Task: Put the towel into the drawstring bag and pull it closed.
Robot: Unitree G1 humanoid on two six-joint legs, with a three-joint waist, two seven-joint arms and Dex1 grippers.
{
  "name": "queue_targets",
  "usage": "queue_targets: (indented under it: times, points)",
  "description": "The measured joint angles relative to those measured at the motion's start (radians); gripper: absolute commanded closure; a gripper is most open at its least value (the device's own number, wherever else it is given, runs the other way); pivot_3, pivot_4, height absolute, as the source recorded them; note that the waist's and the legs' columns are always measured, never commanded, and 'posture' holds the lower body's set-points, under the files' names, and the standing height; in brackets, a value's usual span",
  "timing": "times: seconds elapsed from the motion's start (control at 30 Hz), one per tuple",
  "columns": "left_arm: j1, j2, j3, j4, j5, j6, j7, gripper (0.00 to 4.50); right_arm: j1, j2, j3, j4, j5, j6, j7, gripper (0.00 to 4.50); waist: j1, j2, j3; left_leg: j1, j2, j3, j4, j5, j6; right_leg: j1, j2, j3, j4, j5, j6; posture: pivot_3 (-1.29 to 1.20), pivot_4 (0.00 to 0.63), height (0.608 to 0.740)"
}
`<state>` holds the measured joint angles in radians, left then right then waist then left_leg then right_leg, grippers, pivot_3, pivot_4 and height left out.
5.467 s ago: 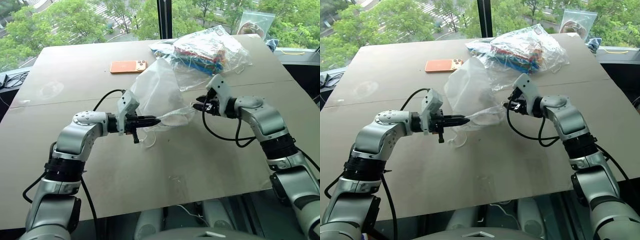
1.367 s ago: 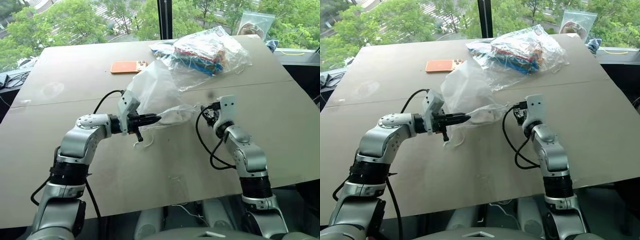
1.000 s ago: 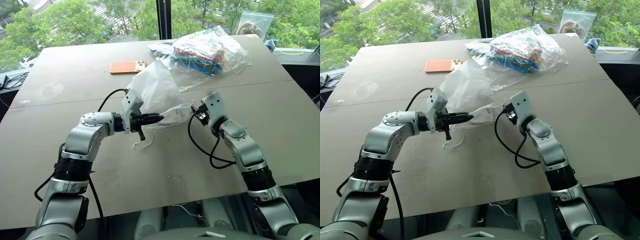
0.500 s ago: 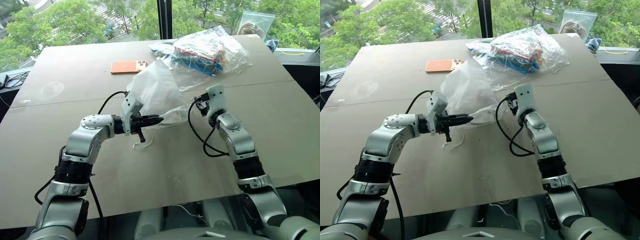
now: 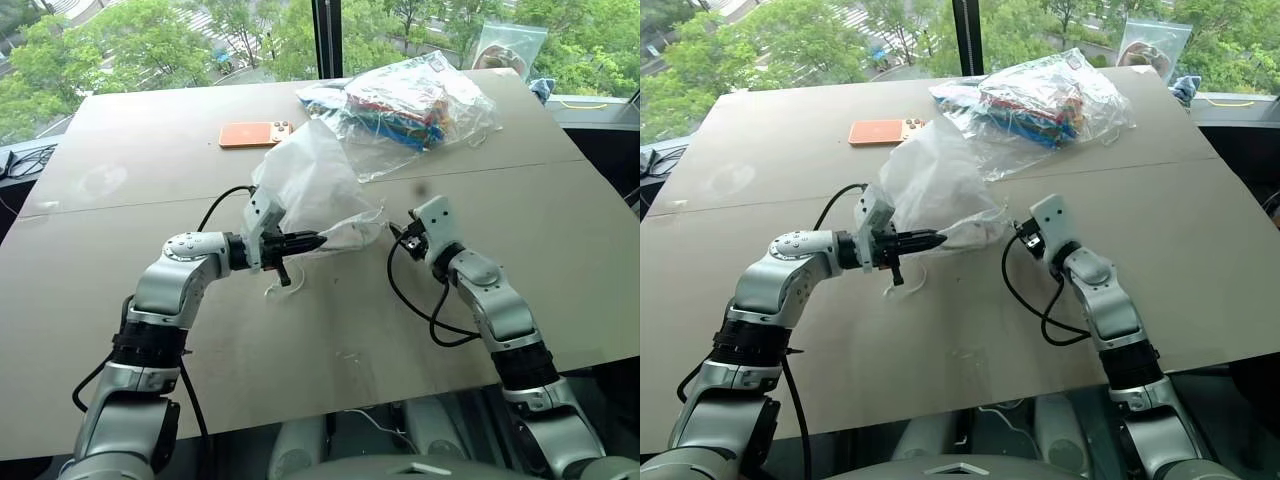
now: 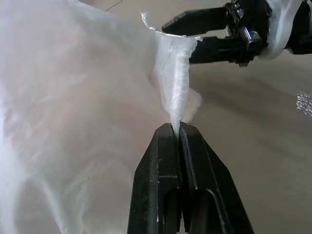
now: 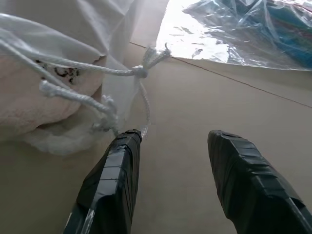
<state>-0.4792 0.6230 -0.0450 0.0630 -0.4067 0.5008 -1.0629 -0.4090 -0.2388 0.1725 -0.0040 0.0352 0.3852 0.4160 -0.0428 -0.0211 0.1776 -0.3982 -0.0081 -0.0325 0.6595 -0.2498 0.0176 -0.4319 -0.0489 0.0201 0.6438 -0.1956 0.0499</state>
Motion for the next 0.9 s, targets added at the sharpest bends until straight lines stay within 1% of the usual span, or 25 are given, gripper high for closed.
queue_targets:
  times: [0.1, 0.27, 0.43, 0.57, 0.7, 0.77, 0.9]
  points:
    - [-0.001, 0.001, 0.0, 0.01, 0.01, -0.008, -0.005, 4.5, -0.014, -0.008, 0.015, 0.009, 0.0, -0.008, 0.036, 2.14, 0.0, 0.0, 0.0, 0.0, 0.0, 0.0, 0.0, 0.0, 0.0, 0.0, 0.0, 0.0, 0.0, 0.0, 0.0, 0.0, 0.15, 0.74]
    - [-0.005, 0.001, 0.0, 0.012, 0.012, -0.009, -0.01, 4.5, -0.083, 0.02, 0.015, 0.092, -0.003, -0.045, 0.032, 2.14, 0.002, 0.0, 0.0, 0.0, 0.0, 0.0, 0.0, 0.0, 0.0, 0.0, 0.0, 0.0, 0.0, 0.0, 0.0, 0.0, 0.15, 0.74]
    - [-0.004, 0.006, 0.0, 0.012, 0.012, -0.009, -0.011, 4.5, -0.1, 0.019, 0.013, 0.148, -0.003, -0.07, 0.036, 2.14, 0.003, 0.0, 0.0, 0.0, 0.0, 0.0, 0.0, 0.0, 0.0, 0.0, 0.0, 0.0, 0.0, 0.0, 0.0, 0.0, 0.15, 0.74]
    - [-0.004, 0.01, 0.001, 0.012, 0.012, -0.009, -0.01, 4.5, -0.113, -0.023, -0.005, 0.174, -0.006, -0.071, 0.036, 2.14, 0.003, 0.0, 0.0, 0.0, 0.0, 0.0, 0.0, 0.0, 0.0, 0.0, 0.0, 0.0, 0.0, 0.0, 0.0, 0.0, 0.15, 0.74]
    - [0.0, 0.015, 0.002, 0.012, 0.012, -0.009, -0.01, 4.5, -0.153, -0.067, -0.056, 0.184, 0.0, -0.078, 0.042, 2.14, 0.0, 0.0, 0.0, 0.0, 0.0, 0.0, 0.0, 0.0, 0.0, 0.0, 0.0, 0.0, 0.0, 0.0, 0.0, 0.0, 0.15, 0.74]
    - [0.0, 0.016, 0.002, 0.012, 0.012, -0.009, -0.01, 4.5, -0.163, -0.069, -0.06, 0.187, 0.0, -0.085, 0.049, 2.14, -0.001, 0.0, 0.0, 0.0, 0.0, 0.0, 0.0, 0.0, 0.0, 0.0, 0.0, 0.0, 0.0, 0.0, 0.0, 0.0, 0.15, 0.74]
    - [0.0, 0.015, 0.002, 0.012, 0.012, -0.008, -0.01, 4.5, -0.172, -0.042, -0.014, 0.222, -0.004, -0.109, 0.092, 2.14, 0.0, 0.0, 0.0, 0.0, 0.0, 0.0, 0.0, 0.0, 0.0, 0.0, 0.0, 0.0, 0.0, 0.0, 0.0, 0.0, 0.15, 0.74]
